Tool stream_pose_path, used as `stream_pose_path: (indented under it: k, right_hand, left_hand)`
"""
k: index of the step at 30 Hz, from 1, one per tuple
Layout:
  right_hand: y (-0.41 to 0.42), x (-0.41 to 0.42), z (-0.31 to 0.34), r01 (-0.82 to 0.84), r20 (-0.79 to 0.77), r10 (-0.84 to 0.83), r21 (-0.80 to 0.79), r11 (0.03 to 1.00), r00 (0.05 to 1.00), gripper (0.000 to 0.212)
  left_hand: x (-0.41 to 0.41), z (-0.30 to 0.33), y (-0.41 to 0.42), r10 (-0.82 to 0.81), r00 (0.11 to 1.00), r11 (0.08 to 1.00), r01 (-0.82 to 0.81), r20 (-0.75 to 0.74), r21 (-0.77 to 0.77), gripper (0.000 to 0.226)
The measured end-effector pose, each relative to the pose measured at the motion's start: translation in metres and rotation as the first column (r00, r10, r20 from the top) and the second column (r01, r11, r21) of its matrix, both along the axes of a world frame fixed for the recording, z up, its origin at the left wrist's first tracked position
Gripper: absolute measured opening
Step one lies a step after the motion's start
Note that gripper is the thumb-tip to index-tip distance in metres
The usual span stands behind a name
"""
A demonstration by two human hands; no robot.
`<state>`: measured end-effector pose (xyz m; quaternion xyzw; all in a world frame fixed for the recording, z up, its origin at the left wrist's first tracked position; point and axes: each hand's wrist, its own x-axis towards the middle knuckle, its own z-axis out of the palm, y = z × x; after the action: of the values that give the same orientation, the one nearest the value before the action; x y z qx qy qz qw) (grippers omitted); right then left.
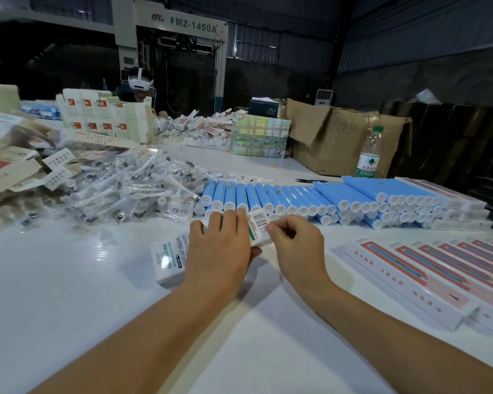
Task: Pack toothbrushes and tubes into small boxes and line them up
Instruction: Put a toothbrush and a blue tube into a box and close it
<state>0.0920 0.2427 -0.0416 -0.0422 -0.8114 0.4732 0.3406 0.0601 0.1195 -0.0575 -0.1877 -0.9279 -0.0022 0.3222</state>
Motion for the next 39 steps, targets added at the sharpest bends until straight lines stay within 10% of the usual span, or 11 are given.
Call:
stream_pose_path:
  k: [20,27,30,33,35,39]
  right_hand:
    - [0.003,-0.005,0.000,-0.053,0.053,0.060,-0.126,0.991,0.997,0.025]
    - [0.004,0.000,0.008,-0.188,-0.066,0.176,-0.371,0.909,0.982,0.023]
    - [0.003,0.002,0.006,-0.220,-0.038,0.218,-0.256,0.941,0.975,0.020]
    - [-0.005,0.003,0.004,-0.315,0.049,0.322,-0.111,0.943,0.946,0.021]
    - [-0.012,0.001,0.003,-0.366,0.145,0.364,-0.016,0.930,0.920,0.044]
    - [-0.018,-0.003,0.000,-0.399,0.240,0.371,0.079,0.914,0.897,0.061]
  left_hand:
    - [0.003,0.000,0.003,-0.023,1.000,0.997,0.023,-0.003,-0.078,0.067]
    - [-0.010,0.026,-0.010,-0.149,0.985,0.956,0.121,0.088,0.266,0.067]
    - [-0.008,0.051,-0.020,-0.534,0.841,0.412,0.166,0.089,0.896,0.065]
    - [-0.011,0.058,-0.023,-0.699,0.715,-0.303,-0.269,-0.021,0.914,0.046]
    - [-0.012,0.050,-0.019,-0.765,0.641,-0.457,-0.472,-0.063,0.754,0.045]
    - [-0.010,0.032,-0.008,-0.812,0.583,-0.445,-0.588,-0.029,0.675,0.051]
